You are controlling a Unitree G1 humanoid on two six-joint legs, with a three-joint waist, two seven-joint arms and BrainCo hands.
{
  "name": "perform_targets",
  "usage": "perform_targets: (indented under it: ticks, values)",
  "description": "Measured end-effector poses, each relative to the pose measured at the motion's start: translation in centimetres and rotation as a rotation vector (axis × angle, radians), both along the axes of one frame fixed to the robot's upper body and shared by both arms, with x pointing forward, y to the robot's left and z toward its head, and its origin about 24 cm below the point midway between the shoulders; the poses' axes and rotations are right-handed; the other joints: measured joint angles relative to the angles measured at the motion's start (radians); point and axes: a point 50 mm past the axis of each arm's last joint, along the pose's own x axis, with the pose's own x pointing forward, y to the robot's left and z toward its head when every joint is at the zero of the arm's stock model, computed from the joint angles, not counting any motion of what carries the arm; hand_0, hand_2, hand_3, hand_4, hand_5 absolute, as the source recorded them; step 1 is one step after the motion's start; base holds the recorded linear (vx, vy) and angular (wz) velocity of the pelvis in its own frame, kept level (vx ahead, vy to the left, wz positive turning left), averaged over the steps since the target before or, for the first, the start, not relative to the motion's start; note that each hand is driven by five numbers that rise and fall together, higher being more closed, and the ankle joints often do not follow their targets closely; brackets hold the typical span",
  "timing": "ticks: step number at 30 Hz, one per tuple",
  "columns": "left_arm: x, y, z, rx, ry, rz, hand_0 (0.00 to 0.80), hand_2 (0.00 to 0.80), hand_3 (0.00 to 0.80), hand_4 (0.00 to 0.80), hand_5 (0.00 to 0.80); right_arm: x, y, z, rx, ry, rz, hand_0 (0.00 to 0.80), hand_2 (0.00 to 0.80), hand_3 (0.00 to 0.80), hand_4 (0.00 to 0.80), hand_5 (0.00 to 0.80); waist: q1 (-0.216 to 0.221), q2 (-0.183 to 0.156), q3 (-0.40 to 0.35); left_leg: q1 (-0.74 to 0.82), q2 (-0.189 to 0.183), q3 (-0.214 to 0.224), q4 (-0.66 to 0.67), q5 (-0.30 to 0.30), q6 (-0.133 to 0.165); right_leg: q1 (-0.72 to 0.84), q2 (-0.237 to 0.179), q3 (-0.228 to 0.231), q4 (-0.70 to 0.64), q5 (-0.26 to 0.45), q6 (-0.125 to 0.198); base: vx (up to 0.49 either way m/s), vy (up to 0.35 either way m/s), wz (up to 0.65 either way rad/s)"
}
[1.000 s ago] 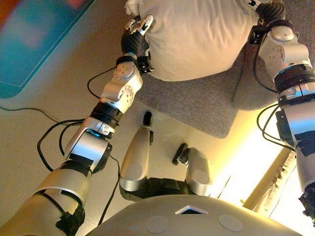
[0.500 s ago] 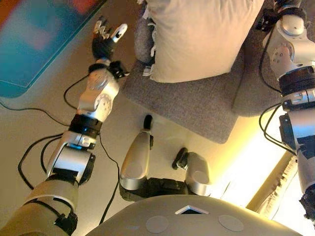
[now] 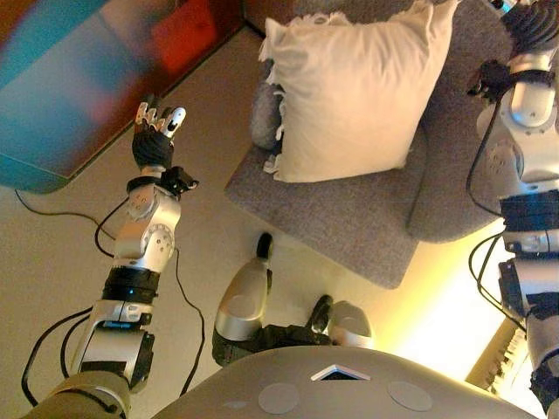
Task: Pick up the cushion and take it to the sofa
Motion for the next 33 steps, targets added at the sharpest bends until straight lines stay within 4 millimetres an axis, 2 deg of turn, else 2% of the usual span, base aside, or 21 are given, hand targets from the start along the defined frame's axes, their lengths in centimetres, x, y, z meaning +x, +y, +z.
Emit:
perform_targets:
  ticks: [3, 8, 10, 12, 15, 19, 21, 23, 26, 28, 33]
  values:
    - [-1.4, -1.0, -1.5, -0.056, 0.023, -0.051, 0.0, 0.0, 0.0, 0.0, 0.0, -1.9, 1.2, -5.7, 0.023, 0.159, 0.143, 0.0, 0.0, 0.0, 0.0, 0.0, -0.004, -0.007, -0.059, 0.023, 0.005, 0.023, -0.027, -0.003, -0.002, 0.016, 0.001, 0.001, -0.027, 0.003, 0.001, -0.008, -0.045, -0.17]
    - [-3.6, -1.7, -4.3, -0.088, 0.106, -0.099, 0.0, 0.0, 0.0, 0.0, 0.0, -6.0, 2.8, -13.2, 0.068, 0.417, 0.371, 0.0, 0.0, 0.0, 0.0, 0.0, -0.03, -0.017, -0.123, 0.064, 0.02, 0.034, -0.104, 0.031, -0.014, 0.03, 0.021, 0.002, -0.072, 0.019, -0.003, -0.071, -0.071, -0.12]
    - [-4.3, -1.7, -5.1, -0.091, 0.141, -0.114, 0.0, 0.0, 0.0, 0.0, 0.0, -7.3, 3.7, -15.2, 0.145, 0.476, 0.43, 0.0, 0.0, 0.0, 0.0, 0.0, -0.036, -0.02, -0.136, 0.087, 0.031, 0.048, -0.142, 0.047, -0.02, 0.032, 0.032, 0.004, -0.084, 0.026, -0.004, -0.095, -0.058, -0.23]
    - [-5.1, -1.9, -6.0, -0.09, 0.181, -0.142, 0.0, 0.0, 0.0, 0.0, 0.0, -8.7, 5.5, -17.3, 0.243, 0.535, 0.493, 0.0, 0.0, 0.0, 0.0, 0.0, -0.06, -0.02, -0.162, 0.096, 0.039, 0.051, -0.169, 0.061, -0.026, 0.033, 0.042, 0.004, -0.1, 0.03, -0.008, -0.069, -0.035, -0.12]
    - [-6.5, -3.6, -7.7, -0.089, 0.251, -0.253, 0.0, 0.0, 0.0, 0.0, 0.0, -11.4, 7.9, -20.8, 0.357, 0.666, 0.566, 0.0, 0.0, 0.0, 0.0, 0.0, -0.076, -0.007, -0.19, 0.124, 0.048, 0.066, -0.2, 0.072, -0.031, 0.054, 0.056, 0.006, -0.14, 0.045, -0.008, -0.074, -0.045, -0.11]
    - [-8.7, -5.1, -9.6, -0.076, 0.327, -0.355, 0.0, 0.0, 0.0, 0.0, 0.0, -14.0, 7.9, -23.5, 0.528, 0.742, 0.506, 0.0, 0.0, 0.0, 0.0, 0.0, -0.097, 0.029, -0.22, 0.117, 0.061, 0.08, -0.203, 0.072, -0.036, 0.06, 0.074, 0.013, -0.202, 0.074, -0.011, -0.173, -0.023, -0.14]
    - [-9.5, -5.7, -10.1, -0.08, 0.35, -0.388, 0.0, 0.0, 0.0, 0.0, 0.0, -14.8, 7.7, -24.1, 0.615, 0.751, 0.479, 0.0, 0.0, 0.0, 0.0, 0.0, -0.108, 0.05, -0.237, 0.095, 0.072, 0.09, -0.203, 0.076, -0.041, 0.034, 0.084, 0.023, -0.207, 0.082, -0.016, -0.161, -0.001, -0.15]
    - [-9.9, -6.0, -10.5, -0.086, 0.362, -0.408, 0.0, 0.0, 0.0, 0.0, 0.0, -15.1, 7.5, -24.5, 0.624, 0.755, 0.469, 0.0, 0.0, 0.0, 0.0, 0.0, -0.114, 0.066, -0.247, 0.078, 0.085, 0.104, -0.203, 0.079, -0.045, 0.016, 0.094, 0.035, -0.221, 0.094, -0.021, -0.075, 0.008, -0.22]
    - [-10.0, -6.6, -10.5, -0.091, 0.35, -0.448, 0.0, 0.0, 0.0, 0.0, 0.0, -15.9, 7.1, -25.3, 0.63, 0.78, 0.481, 0.0, 0.0, 0.0, 0.0, 0.0, -0.14, 0.072, -0.254, 0.075, 0.088, 0.112, -0.201, 0.083, -0.051, 0.01, 0.097, 0.042, -0.227, 0.099, -0.022, -0.005, -0.007, -0.1]
    - [-10.2, -7.0, -10.6, -0.091, 0.348, -0.479, 0.0, 0.0, 0.0, 0.0, 0.0, -16.5, 7.3, -25.8, 0.631, 0.806, 0.506, 0.0, 0.0, 0.0, 0.0, 0.0, -0.141, 0.068, -0.254, 0.085, 0.09, 0.13, -0.199, 0.082, -0.052, 0.013, 0.098, 0.06, -0.232, 0.103, -0.021, -0.005, -0.013, -0.23]
    - [-10.0, -8.4, -10.5, -0.105, 0.341, -0.536, 0.0, 0.0, 0.0, 0.0, 0.0, -17.1, 7.6, -26.6, 0.643, 0.848, 0.497, 0.0, 0.0, 0.0, 0.0, 0.0, -0.142, 0.065, -0.257, 0.095, 0.092, 0.132, -0.199, 0.082, -0.051, 0.025, 0.102, 0.061, -0.24, 0.108, -0.02, -0.002, -0.001, -0.04]
